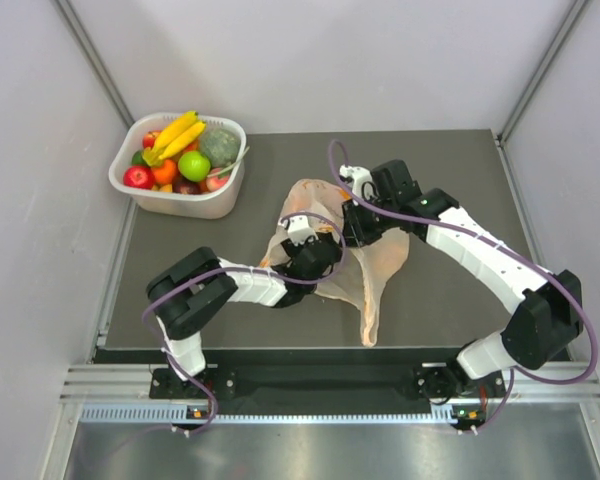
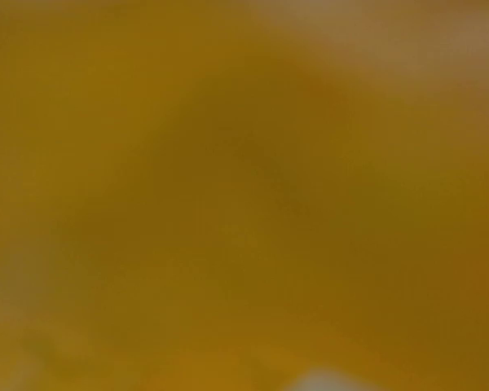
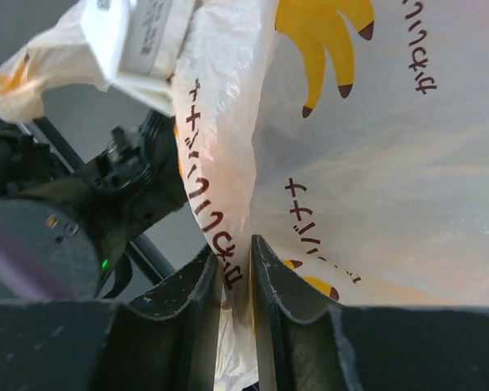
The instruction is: Untie the knot of the plastic bag and take out the fruit
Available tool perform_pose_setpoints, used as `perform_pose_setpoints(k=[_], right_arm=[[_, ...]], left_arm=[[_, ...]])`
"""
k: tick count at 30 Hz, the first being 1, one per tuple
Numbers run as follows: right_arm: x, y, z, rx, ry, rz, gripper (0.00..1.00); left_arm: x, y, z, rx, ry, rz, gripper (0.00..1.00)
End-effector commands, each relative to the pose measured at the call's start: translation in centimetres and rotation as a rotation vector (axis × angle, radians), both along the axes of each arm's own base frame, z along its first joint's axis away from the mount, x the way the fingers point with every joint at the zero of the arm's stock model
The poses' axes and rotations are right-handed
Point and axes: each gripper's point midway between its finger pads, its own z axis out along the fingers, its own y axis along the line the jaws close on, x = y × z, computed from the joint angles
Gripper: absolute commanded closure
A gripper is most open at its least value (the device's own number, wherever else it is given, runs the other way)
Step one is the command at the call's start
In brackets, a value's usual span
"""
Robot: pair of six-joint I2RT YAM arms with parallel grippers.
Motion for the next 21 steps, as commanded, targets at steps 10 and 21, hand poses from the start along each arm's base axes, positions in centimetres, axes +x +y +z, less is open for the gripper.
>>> perform_pose_setpoints(k=[10, 21], right_arm=[[0.1, 1.0, 2.0, 0.046, -0.043, 0.041, 0.85], [0.5, 0.8, 2.5, 0.044, -0.064, 0.013, 0.95]], left_arm=[[3.1, -3.9, 2.9, -0.265, -0.107, -0.116, 0.21], [2.9, -5.2, 4.2, -0.314, -0.106, -0.258, 1.0]])
